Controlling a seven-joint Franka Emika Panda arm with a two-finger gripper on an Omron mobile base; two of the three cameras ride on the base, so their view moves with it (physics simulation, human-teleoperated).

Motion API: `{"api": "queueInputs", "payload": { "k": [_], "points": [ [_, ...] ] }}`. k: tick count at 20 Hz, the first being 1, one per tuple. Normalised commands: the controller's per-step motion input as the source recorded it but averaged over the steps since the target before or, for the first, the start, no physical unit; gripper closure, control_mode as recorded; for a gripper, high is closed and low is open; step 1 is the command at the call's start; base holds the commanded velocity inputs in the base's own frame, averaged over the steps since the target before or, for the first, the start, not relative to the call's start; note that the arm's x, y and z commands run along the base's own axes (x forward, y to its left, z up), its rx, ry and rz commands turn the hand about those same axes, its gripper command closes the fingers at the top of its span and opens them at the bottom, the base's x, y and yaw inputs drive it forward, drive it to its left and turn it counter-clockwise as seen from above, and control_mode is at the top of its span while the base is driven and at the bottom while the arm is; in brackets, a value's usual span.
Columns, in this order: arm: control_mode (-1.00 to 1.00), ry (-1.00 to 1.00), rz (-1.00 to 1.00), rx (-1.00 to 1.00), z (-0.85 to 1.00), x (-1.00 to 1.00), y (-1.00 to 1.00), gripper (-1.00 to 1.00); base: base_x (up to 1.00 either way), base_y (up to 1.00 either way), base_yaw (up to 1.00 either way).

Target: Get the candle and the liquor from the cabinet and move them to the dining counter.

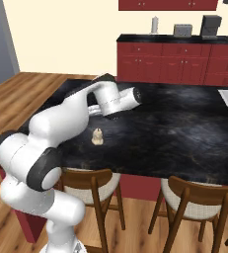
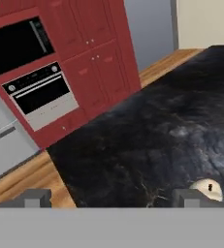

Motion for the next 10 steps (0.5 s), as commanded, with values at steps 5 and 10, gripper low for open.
{"api": "queueInputs", "payload": {
  "k": [5, 10],
  "points": [
    [-1.0, 0.19, -0.41, -0.04, 0.58, -0.94, 0.25, -1.0, 0.0, 0.0, 0.0],
    [-1.0, 0.21, -0.41, -0.09, 0.55, -0.75, 0.32, -1.0, 0.0, 0.0, 0.0]
  ]
}}
